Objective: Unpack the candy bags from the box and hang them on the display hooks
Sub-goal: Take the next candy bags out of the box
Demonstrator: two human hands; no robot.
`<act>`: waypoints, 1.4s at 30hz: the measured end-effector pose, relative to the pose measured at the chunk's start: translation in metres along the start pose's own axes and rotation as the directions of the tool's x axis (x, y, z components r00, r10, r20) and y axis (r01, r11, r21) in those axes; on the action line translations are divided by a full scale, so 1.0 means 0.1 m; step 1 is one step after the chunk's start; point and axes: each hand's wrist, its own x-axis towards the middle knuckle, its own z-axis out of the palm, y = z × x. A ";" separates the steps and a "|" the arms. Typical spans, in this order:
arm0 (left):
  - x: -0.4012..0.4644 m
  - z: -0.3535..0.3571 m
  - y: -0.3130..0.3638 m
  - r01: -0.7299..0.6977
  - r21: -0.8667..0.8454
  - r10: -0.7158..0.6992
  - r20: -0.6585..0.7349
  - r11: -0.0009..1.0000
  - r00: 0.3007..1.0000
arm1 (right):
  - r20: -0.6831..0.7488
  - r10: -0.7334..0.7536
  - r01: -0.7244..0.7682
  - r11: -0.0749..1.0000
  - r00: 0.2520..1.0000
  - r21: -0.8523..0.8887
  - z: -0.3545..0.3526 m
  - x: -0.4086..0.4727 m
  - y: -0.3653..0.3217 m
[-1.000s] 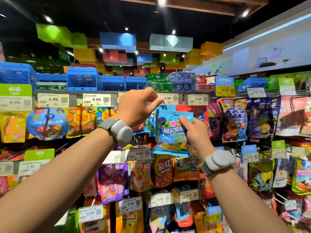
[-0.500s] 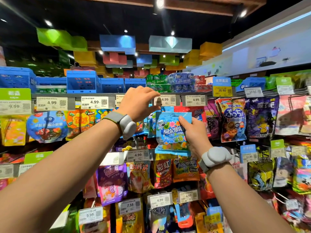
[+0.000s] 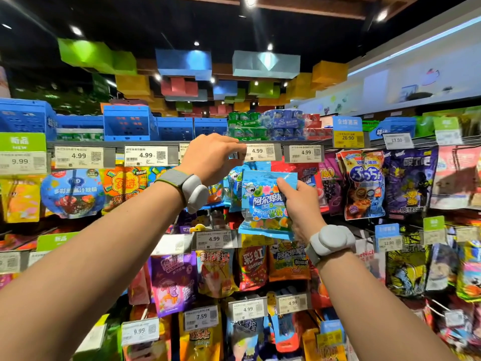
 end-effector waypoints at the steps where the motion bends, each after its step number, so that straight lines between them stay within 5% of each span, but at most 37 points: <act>1: 0.00 -0.01 0.01 0.009 -0.015 -0.008 0.017 1.000 1.000 | 0.000 0.005 -0.005 1.000 1.000 0.001 0.01 0.02 0.01; 6: 0.05 -0.05 -0.04 0.135 -0.079 -0.119 0.181 0.988 0.976 | 0.056 -0.018 0.020 0.999 0.998 -0.041 0.06 0.10 0.02; 16: 0.22 -0.22 0.01 0.303 -0.296 -0.228 0.262 0.906 0.938 | -0.003 -0.039 0.039 0.999 0.999 -0.031 0.33 0.27 -0.13; 42: 0.23 -0.23 -0.04 0.325 -0.363 -0.202 0.337 0.873 0.919 | -0.110 0.060 -0.063 0.998 0.992 -0.025 0.48 0.33 -0.28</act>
